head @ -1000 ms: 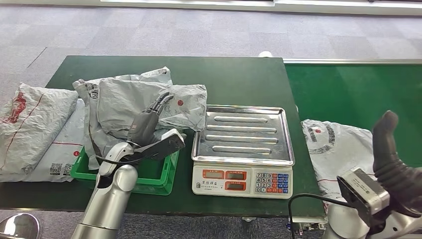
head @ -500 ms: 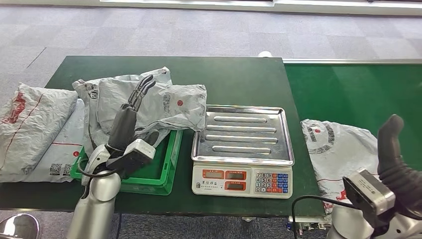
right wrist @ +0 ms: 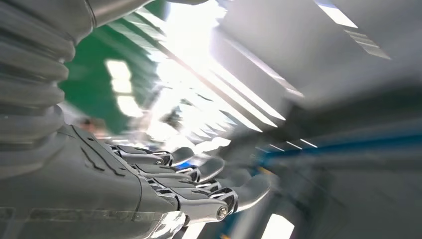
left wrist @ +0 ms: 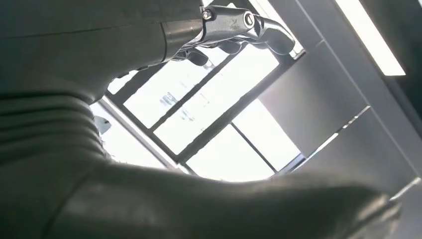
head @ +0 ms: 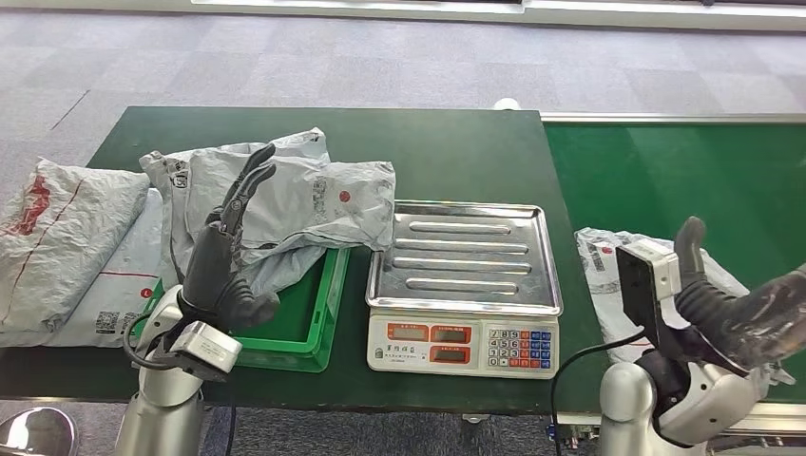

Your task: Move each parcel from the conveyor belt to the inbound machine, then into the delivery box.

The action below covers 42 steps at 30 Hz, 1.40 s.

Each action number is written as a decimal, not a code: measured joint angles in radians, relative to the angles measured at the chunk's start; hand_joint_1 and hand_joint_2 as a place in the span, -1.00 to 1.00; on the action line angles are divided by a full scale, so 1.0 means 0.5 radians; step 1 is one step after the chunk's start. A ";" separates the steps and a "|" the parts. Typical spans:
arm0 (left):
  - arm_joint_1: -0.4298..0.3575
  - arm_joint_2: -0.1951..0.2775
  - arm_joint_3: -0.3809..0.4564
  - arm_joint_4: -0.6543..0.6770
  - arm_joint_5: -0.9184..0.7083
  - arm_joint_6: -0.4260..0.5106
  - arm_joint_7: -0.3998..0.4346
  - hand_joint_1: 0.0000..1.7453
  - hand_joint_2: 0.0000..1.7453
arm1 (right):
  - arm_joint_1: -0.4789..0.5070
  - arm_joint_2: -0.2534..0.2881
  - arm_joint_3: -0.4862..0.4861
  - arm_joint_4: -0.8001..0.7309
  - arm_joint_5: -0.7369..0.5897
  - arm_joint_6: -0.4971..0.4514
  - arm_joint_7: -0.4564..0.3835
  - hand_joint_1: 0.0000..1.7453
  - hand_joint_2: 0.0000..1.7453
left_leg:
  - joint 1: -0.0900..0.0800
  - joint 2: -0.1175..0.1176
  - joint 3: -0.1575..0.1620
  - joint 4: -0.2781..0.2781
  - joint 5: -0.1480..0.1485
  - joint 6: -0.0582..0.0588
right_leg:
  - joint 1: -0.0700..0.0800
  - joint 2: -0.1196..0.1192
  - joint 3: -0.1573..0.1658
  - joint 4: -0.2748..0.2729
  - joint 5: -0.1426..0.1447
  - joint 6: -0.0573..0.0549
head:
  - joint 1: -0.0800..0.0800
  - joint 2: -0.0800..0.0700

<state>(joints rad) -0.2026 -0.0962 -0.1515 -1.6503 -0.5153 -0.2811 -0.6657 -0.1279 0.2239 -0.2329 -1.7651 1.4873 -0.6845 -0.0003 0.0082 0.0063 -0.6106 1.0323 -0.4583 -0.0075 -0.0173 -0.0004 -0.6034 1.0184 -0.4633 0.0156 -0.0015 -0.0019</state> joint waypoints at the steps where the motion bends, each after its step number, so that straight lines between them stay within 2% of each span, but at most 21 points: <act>1: 0.014 0.000 -0.018 -0.027 0.011 -0.010 -0.005 -1.00 1.00 | -0.028 -0.041 -0.039 0.132 0.062 0.020 0.141 -1.00 1.00 | 0.000 -0.001 0.000 0.000 0.000 0.001 | 0.000 -0.002 0.001 0.000 0.000 0.000 | 0.000 0.000; 3: 0.042 0.000 -0.053 -0.068 0.030 -0.019 -0.015 -1.00 1.00 | -0.092 -0.136 -0.126 0.404 0.130 0.071 0.326 -1.00 1.00 | -0.002 -0.003 0.000 0.000 0.000 0.001 | -0.001 -0.004 0.002 -0.001 0.001 0.001 | 0.000 0.000; 5: 0.066 0.001 -0.081 -0.092 0.042 -0.014 -0.020 -1.00 1.00 | -0.166 -0.235 -0.207 0.675 0.153 0.121 0.420 -1.00 1.00 | -0.003 -0.004 0.000 0.001 0.000 0.002 | -0.002 -0.004 0.003 -0.001 0.002 0.002 | 0.000 0.000; 7: 0.079 0.001 -0.095 -0.101 0.043 -0.006 -0.015 -1.00 1.00 | -0.223 -0.300 -0.258 0.868 0.160 0.151 0.467 -1.00 1.00 | -0.003 -0.004 0.000 0.001 0.000 0.002 | -0.003 -0.004 0.003 -0.001 0.002 0.003 | 0.000 0.000; 12: 0.086 0.001 -0.098 -0.102 0.050 0.001 -0.008 -1.00 1.00 | -0.261 -0.344 -0.296 1.013 0.163 0.171 0.502 -1.00 1.00 | -0.003 -0.004 0.000 0.001 0.000 0.002 | -0.002 -0.004 0.003 -0.002 0.002 0.003 | 0.000 0.000; 15: 0.096 0.003 -0.099 -0.101 0.072 0.011 -0.003 -1.00 1.00 | -0.329 -0.442 -0.383 1.351 0.165 0.200 0.572 -1.00 1.00 | -0.003 -0.006 0.000 0.001 0.000 0.001 | 0.000 -0.004 0.002 -0.001 0.001 0.002 | 0.000 0.000; 17: 0.098 0.003 -0.099 -0.101 0.075 0.012 -0.003 -1.00 1.00 | -0.351 -0.479 -0.428 1.474 0.161 0.222 0.598 -1.00 1.00 | -0.003 -0.006 0.000 0.000 0.000 0.001 | 0.001 -0.004 0.001 -0.001 0.000 0.001 | 0.000 0.000; 22: 0.098 0.003 -0.099 -0.101 0.075 -0.002 -0.003 -1.00 1.00 | -0.380 -0.530 -0.537 1.643 0.046 0.318 0.546 -1.00 1.00 | -0.002 -0.005 0.000 0.000 -0.001 0.000 | 0.001 -0.004 0.001 -0.001 0.000 0.001 | 0.000 0.000; 28: 0.098 -0.001 -0.099 -0.102 0.075 -0.020 0.009 -1.00 1.00 | -0.414 -0.550 -0.654 1.805 -0.202 0.670 0.362 -1.00 1.00 | -0.002 -0.004 0.000 0.000 -0.001 0.000 | -0.001 -0.004 0.000 -0.001 0.000 0.001 | 0.000 0.000; 33: 0.095 -0.004 -0.099 -0.102 0.059 -0.035 0.015 -1.00 1.00 | -0.402 -0.555 -0.706 1.887 -0.251 0.962 0.370 -1.00 1.00 | -0.002 -0.004 0.000 0.000 -0.001 0.000 | -0.001 -0.004 0.000 -0.001 0.000 0.001 | 0.000 0.000; 39: 0.094 -0.021 -0.099 -0.101 0.019 -0.037 0.033 -1.00 1.00 | -0.368 -0.555 -0.716 1.931 -0.206 1.141 0.386 -1.00 1.00 | -0.002 -0.004 0.000 0.000 -0.001 0.000 | -0.001 -0.004 0.000 -0.001 0.000 0.001 | 0.000 0.000; 40: 0.094 -0.024 -0.099 -0.101 0.008 -0.034 0.041 -1.00 1.00 | -0.364 -0.554 -0.716 1.934 -0.199 1.155 0.389 -0.90 1.00 | -0.002 -0.004 0.000 0.000 -0.001 0.000 | -0.001 -0.004 0.000 -0.001 -0.001 0.001 | 0.000 0.000; 42: 0.095 -0.030 -0.099 -0.102 -0.011 -0.026 0.053 -1.00 1.00 | -0.358 -0.552 -0.715 1.936 -0.191 1.180 0.395 0.10 1.00 | -0.002 -0.004 0.000 0.000 -0.001 0.000 | -0.001 -0.004 0.001 -0.001 -0.001 0.001 | 0.000 0.000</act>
<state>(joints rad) -0.1551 -0.1112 -0.2011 -1.7012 -0.5210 -0.2939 -0.6394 -0.3069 -0.0520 -0.5905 -0.7973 1.3918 -0.0943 0.1969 0.0072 0.0043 -0.6107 1.0323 -0.4589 -0.0072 -0.0176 -0.0023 -0.6031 1.0177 -0.4635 0.0160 -0.0015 -0.0019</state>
